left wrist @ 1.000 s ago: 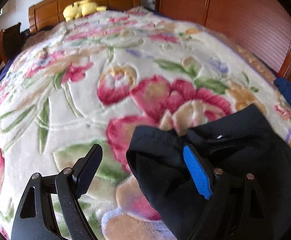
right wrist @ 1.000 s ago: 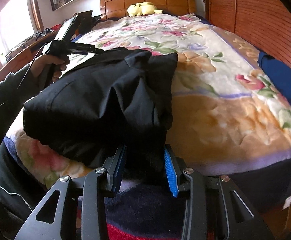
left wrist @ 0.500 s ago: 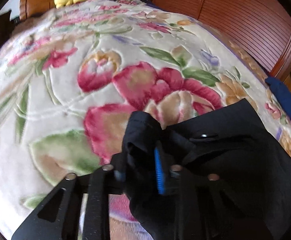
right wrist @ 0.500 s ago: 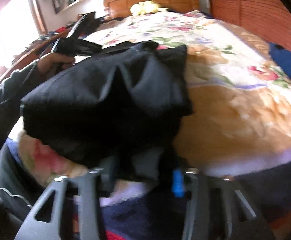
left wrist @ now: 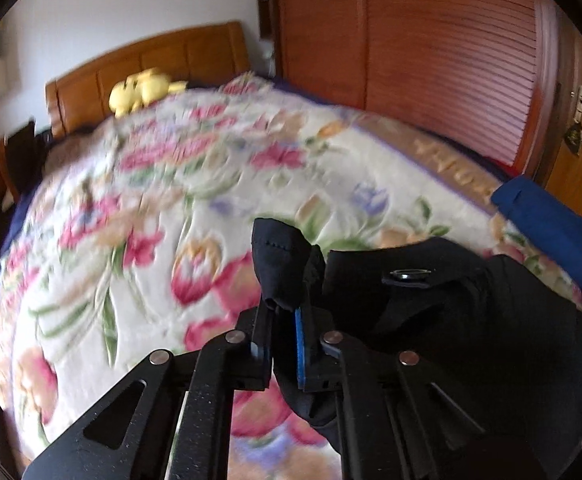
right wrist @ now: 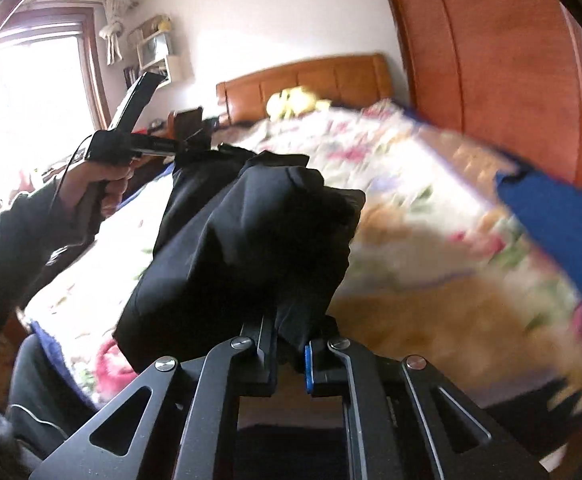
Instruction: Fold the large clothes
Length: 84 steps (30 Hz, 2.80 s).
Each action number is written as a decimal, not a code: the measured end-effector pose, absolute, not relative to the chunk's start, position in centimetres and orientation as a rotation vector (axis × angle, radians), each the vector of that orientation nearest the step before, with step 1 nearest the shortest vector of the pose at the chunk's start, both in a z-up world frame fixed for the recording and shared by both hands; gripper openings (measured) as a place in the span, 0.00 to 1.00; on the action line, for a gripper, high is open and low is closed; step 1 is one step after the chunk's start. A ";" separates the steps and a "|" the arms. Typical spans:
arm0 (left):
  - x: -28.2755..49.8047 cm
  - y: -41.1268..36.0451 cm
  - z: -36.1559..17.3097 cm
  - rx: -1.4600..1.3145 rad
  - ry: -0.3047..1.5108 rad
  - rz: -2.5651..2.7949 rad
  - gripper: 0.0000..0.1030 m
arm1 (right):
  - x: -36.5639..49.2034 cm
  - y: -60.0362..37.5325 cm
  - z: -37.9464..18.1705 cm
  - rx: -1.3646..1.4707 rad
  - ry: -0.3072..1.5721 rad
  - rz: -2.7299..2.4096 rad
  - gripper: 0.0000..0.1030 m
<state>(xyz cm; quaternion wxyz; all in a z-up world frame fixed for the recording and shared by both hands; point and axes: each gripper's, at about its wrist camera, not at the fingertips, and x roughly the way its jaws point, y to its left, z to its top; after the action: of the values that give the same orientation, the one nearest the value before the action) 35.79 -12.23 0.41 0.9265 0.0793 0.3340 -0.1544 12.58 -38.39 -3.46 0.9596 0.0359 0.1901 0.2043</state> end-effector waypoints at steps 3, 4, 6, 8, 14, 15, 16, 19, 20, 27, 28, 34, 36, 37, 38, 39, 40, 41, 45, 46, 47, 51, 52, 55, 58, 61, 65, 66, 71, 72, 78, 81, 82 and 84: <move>35.7 -15.6 2.8 0.174 0.633 -0.331 0.08 | 12.4 -41.2 -1.4 0.019 0.328 0.374 0.08; 35.8 -16.9 3.7 0.178 0.615 -0.340 0.08 | 12.4 -42.2 -0.7 0.004 0.314 0.359 0.08; 36.1 -20.0 5.6 0.170 0.587 -0.368 0.08 | 12.4 -44.7 0.9 -0.025 0.284 0.317 0.08; 36.1 -22.8 6.9 0.181 0.571 -0.402 0.08 | 12.0 -47.3 2.4 -0.048 0.259 0.266 0.08; 35.9 -33.2 10.7 0.237 0.511 -0.511 0.08 | 10.3 -54.7 6.1 -0.114 0.207 0.096 0.08; 36.1 -35.1 11.3 0.238 0.501 -0.534 0.08 | 9.9 -55.9 6.6 -0.117 0.203 0.066 0.08; 36.2 -36.5 11.7 0.238 0.496 -0.550 0.08 | 9.6 -57.2 7.0 -0.115 0.199 0.036 0.08; 36.4 -41.1 12.4 0.246 0.488 -0.612 0.08 | 9.3 -61.4 7.7 -0.109 0.216 -0.048 0.08; 36.6 -43.0 12.3 0.255 0.489 -0.635 0.08 | 9.3 -62.5 7.8 -0.107 0.225 -0.078 0.08; 36.1 -52.2 8.7 0.348 0.552 -0.740 0.08 | 8.4 -68.4 5.1 -0.106 0.318 -0.265 0.08; 36.0 -52.9 8.0 0.366 0.561 -0.742 0.08 | 8.9 -68.5 4.5 -0.087 0.339 -0.273 0.08; 34.9 -53.7 6.3 0.440 0.624 -0.771 0.20 | 10.6 -69.0 1.2 -0.017 0.438 -0.336 0.09; 34.0 -52.9 6.5 0.441 0.614 -0.799 0.33 | 10.0 -69.6 1.8 0.037 0.424 -0.354 0.15; 33.5 -52.4 6.5 0.443 0.614 -0.807 0.34 | 10.1 -69.1 1.7 0.064 0.420 -0.364 0.21; 32.7 -51.5 6.6 0.444 0.613 -0.826 0.34 | 9.4 -69.5 2.2 0.083 0.412 -0.380 0.30; 32.3 -51.4 6.4 0.445 0.612 -0.835 0.35 | 8.4 -69.9 2.6 0.085 0.400 -0.402 0.36; 31.7 -50.8 6.4 0.447 0.609 -0.845 0.35 | 8.4 -68.9 2.8 0.076 0.391 -0.421 0.43; 30.9 -49.9 6.5 0.439 0.605 -0.858 0.35 | 8.1 -68.0 3.3 0.065 0.381 -0.438 0.47; 29.0 -47.2 6.3 0.392 0.602 -0.891 0.36 | 5.9 -65.6 6.1 0.028 0.310 -0.465 0.50; 28.4 -46.5 6.2 0.389 0.596 -0.885 0.36 | 5.9 -64.7 6.2 0.021 0.298 -0.452 0.51; 27.9 -45.7 6.1 0.390 0.590 -0.882 0.36 | 5.8 -64.1 6.5 0.011 0.295 -0.434 0.51; 26.1 -42.7 5.6 0.374 0.581 -0.872 0.36 | 7.1 -61.6 7.0 -0.016 0.328 -0.340 0.51; 25.9 -42.0 5.6 0.368 0.584 -0.867 0.36 | 7.7 -61.6 6.8 -0.012 0.349 -0.330 0.51; 24.6 -40.1 5.5 0.368 0.583 -0.848 0.36 | 10.9 -63.5 5.1 0.020 0.430 -0.351 0.51; 23.2 -37.9 5.6 0.350 0.570 -0.844 0.36 | 13.5 -65.5 2.8 0.082 0.522 -0.366 0.51; 22.0 -35.9 5.7 0.336 0.562 -0.841 0.36 | 13.7 -67.3 1.3 0.158 0.558 -0.384 0.51; 20.7 -33.0 5.2 0.299 0.567 -0.799 0.36 | 13.0 -68.1 2.3 0.195 0.558 -0.387 0.51; 20.6 -32.5 5.1 0.294 0.568 -0.789 0.36 | 12.6 -67.7 2.7 0.185 0.555 -0.396 0.51; 18.6 -28.5 4.5 0.246 0.561 -0.730 0.36 | 10.3 -62.3 4.1 0.116 0.533 -0.367 0.51; 18.2 -27.6 4.5 0.236 0.559 -0.717 0.36 | 10.7 -61.4 3.4 0.104 0.527 -0.352 0.51; 15.7 -22.2 4.3 0.190 0.565 -0.613 0.36 | 8.0 -53.3 3.3 0.052 0.498 -0.229 0.54; 14.4 -19.1 3.9 0.152 0.578 -0.549 0.36 | 7.6 -49.4 3.0 0.048 0.499 -0.141 0.60; 14.1 -18.3 3.7 0.148 0.576 -0.523 0.36 | 7.6 -47.9 2.8 0.045 0.494 -0.112 0.64; 13.2 -16.0 3.4 0.141 0.576 -0.453 0.36 | 7.5 -44.6 2.7 0.042 0.474 -0.053 0.67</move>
<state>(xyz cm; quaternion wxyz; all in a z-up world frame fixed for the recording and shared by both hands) 13.17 -16.05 3.41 0.9312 0.0690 0.2813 -0.2213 7.54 -44.63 2.70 0.9715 0.0206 0.2348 -0.0264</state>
